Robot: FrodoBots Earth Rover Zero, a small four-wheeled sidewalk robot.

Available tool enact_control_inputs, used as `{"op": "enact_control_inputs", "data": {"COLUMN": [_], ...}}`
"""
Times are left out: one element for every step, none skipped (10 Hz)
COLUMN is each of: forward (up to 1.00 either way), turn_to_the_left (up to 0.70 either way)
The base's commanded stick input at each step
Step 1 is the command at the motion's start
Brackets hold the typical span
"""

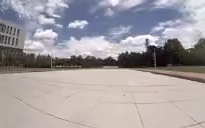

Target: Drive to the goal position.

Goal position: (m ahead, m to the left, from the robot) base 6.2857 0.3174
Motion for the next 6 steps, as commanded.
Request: {"op": "enact_control_inputs", "data": {"forward": [0.7,0.7,0.7,0.7,0.7,0.7], "turn_to_the_left": [0.0,0.0,0.0,0.0,0.0,0.0]}}
